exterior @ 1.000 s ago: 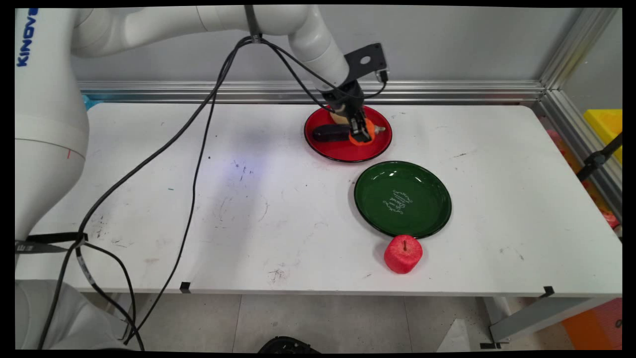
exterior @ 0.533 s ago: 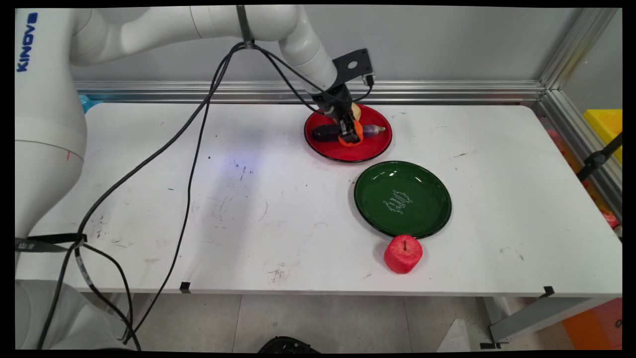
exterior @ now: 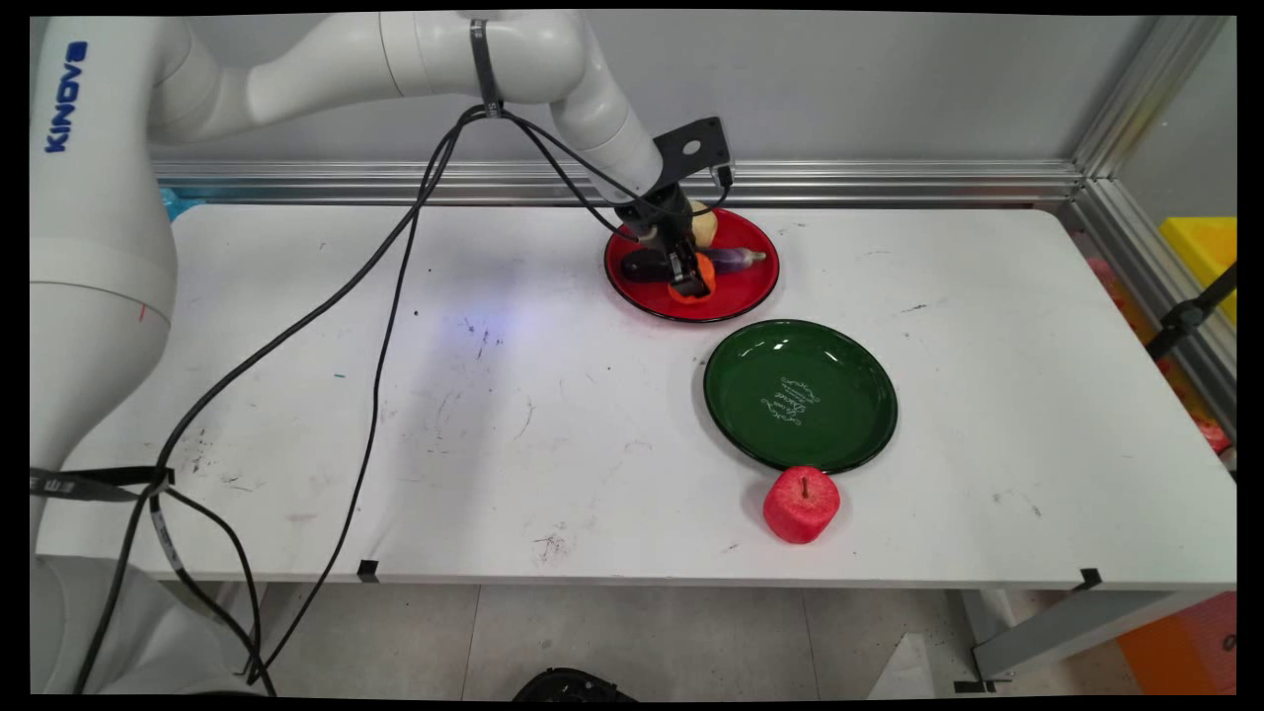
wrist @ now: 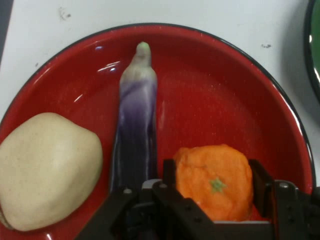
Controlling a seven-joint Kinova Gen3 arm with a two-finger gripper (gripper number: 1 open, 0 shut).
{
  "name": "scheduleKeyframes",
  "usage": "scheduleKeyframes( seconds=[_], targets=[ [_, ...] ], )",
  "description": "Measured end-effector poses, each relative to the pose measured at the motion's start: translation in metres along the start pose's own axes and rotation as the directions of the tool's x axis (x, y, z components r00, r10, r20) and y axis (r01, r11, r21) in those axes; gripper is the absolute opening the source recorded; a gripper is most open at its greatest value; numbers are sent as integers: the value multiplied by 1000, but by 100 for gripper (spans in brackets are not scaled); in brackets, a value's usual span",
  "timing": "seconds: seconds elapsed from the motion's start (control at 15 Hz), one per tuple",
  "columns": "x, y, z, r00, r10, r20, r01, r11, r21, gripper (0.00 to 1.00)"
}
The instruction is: Place the picked object on the red plate
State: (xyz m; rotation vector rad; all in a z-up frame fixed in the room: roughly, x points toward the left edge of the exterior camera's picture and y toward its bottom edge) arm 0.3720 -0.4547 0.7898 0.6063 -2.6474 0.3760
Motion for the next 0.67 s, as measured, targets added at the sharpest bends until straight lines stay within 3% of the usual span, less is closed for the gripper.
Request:
scheduleKeyframes(
  seconds=[0.27, 0.33, 0.67],
  targets=[
    [-3, -2, 5, 1000, -6, -4, 6, 1000, -6, 0],
    [-4, -2, 7, 1000, -8, -6, 8, 1000, -8, 100],
    [-4, -4, 9, 1000, -13, -15, 13, 1000, -12, 100]
  ],
)
